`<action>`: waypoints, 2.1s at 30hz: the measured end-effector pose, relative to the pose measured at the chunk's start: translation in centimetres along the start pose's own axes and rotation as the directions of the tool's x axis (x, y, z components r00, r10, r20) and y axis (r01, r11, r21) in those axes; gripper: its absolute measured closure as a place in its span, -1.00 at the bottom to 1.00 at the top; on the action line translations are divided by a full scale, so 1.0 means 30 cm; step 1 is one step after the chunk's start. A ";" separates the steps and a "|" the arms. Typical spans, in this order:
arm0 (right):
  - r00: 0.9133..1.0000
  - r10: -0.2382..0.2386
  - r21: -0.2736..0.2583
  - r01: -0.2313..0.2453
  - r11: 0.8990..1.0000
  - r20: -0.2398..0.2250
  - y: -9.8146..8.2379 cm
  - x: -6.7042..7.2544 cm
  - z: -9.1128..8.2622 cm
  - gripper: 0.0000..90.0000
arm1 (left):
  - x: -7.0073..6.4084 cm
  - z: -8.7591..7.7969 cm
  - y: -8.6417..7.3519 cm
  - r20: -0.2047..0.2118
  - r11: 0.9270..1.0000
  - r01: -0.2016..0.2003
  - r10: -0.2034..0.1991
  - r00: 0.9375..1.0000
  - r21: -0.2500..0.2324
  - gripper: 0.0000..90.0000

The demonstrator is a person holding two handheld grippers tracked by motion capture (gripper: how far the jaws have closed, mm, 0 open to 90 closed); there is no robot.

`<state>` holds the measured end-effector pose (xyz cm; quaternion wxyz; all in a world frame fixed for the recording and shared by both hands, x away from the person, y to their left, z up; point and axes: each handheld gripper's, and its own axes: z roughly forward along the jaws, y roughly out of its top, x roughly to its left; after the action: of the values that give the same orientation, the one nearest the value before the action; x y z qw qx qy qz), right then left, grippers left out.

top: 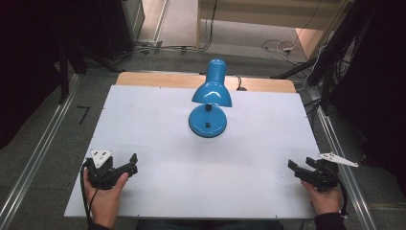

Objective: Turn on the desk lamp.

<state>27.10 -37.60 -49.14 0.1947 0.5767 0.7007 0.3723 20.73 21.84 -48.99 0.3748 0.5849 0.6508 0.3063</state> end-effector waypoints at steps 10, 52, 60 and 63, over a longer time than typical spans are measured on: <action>1.000 -0.008 -0.015 0.008 1.000 -0.007 0.010 0.018 0.002 -0.59 | 0.005 0.005 -0.001 0.015 1.000 0.020 -0.020 1.000 0.006 -0.81; 0.984 -0.167 0.001 0.167 0.986 -0.057 0.125 0.210 0.116 -0.59 | 0.008 0.011 -0.015 0.001 0.999 0.030 -0.030 1.000 0.010 -0.81; 0.978 -0.197 0.004 0.197 0.980 -0.067 0.148 0.262 0.144 -0.59 | 0.008 0.009 -0.015 0.003 0.999 0.033 -0.033 0.999 0.013 -0.81; 0.975 -0.212 0.000 0.212 0.977 -0.069 0.158 0.282 0.150 -0.59 | 0.008 0.009 -0.015 0.003 0.999 0.034 -0.034 0.999 0.011 -0.81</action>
<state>31.20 -27.92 -47.20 0.2071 0.4862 0.7659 0.3662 20.69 22.02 -49.54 0.3777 0.5766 0.6616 0.2952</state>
